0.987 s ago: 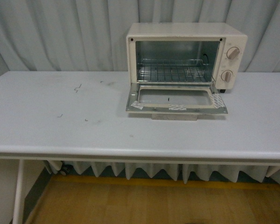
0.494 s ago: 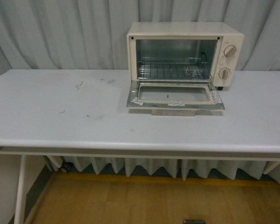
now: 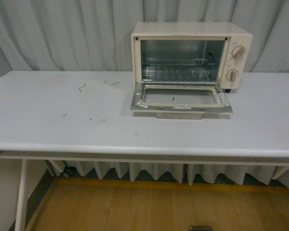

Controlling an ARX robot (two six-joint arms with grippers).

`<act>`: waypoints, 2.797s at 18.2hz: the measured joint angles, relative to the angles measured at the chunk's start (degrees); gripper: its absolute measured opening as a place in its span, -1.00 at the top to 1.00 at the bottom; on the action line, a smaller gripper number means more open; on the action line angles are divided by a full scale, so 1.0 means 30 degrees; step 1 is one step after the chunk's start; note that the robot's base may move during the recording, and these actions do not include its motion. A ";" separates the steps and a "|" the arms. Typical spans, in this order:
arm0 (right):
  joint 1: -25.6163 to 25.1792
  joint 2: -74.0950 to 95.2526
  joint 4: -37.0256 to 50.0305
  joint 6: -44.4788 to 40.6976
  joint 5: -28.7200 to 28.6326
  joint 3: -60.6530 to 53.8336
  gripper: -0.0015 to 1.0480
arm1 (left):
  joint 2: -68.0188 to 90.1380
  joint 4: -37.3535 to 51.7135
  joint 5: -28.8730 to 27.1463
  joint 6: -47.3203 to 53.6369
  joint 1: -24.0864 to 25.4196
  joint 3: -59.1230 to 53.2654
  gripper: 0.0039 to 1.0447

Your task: Open oven

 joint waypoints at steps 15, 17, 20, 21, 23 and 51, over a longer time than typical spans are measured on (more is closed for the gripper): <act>0.0000 0.0000 -0.0007 0.0000 -0.0015 0.0000 -0.87 | 0.0000 -0.0007 0.0000 0.0015 0.0000 0.0000 -0.88; 0.0000 0.0000 -0.0007 0.0007 0.0015 0.0000 -0.87 | 0.0000 -0.0007 0.0000 0.0007 0.0000 -0.0007 -0.88; 0.0000 0.0000 0.0000 0.0000 -0.0007 0.0000 -0.87 | 0.0000 -0.0007 0.0007 0.0029 0.0000 -0.0007 -0.88; 0.0000 0.0000 0.0007 0.0000 0.0007 0.0000 -0.87 | 0.0000 -0.0022 0.0015 0.0036 0.0000 -0.0007 -0.88; 0.0000 0.0007 -0.0022 0.0000 -0.0007 0.0000 -0.87 | 0.0000 0.0007 0.0007 0.0051 0.0000 0.0000 -0.88; 0.0000 -0.0007 -0.0015 0.0000 0.0000 0.0000 -0.87 | 0.0000 -0.0029 0.0000 0.0058 0.0000 0.0000 -0.88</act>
